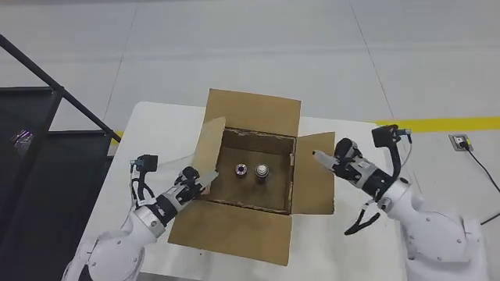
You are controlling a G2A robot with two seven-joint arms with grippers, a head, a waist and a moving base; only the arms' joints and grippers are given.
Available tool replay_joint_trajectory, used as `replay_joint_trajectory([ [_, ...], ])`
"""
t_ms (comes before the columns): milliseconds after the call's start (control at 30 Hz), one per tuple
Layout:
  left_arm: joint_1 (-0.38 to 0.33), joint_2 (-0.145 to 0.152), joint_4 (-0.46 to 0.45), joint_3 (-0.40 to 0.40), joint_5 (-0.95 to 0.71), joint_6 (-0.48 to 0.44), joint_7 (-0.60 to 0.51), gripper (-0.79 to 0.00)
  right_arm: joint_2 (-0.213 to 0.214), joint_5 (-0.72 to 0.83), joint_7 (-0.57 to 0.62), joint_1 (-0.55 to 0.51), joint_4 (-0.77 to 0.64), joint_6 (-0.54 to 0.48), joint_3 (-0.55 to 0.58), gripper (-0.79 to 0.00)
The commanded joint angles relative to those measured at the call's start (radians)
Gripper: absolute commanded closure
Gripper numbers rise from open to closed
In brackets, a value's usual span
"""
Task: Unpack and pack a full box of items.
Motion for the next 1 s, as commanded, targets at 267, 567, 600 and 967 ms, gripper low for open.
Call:
replay_joint_trajectory([
  [267,-0.051,-0.006,0.062,0.08,0.038,0.025,-0.008,-0.785,0.036,0.141,0.309,0.09,0.167,0.016,0.009,-0.785],
  [567,-0.054,-0.007,0.078,0.088,0.037,0.033,-0.002,-0.785,0.047,0.384,0.446,0.237,0.238,-0.172,-0.146,-0.785],
  [600,-0.053,-0.007,0.079,0.088,0.037,0.034,-0.001,-0.785,0.047,0.386,0.446,0.26,0.252,-0.17,-0.172,-0.785],
  [967,-0.047,-0.01,0.098,0.069,0.0,0.05,0.055,-0.785,-0.002,0.209,0.299,0.54,0.591,-0.068,-0.571,-0.785],
])
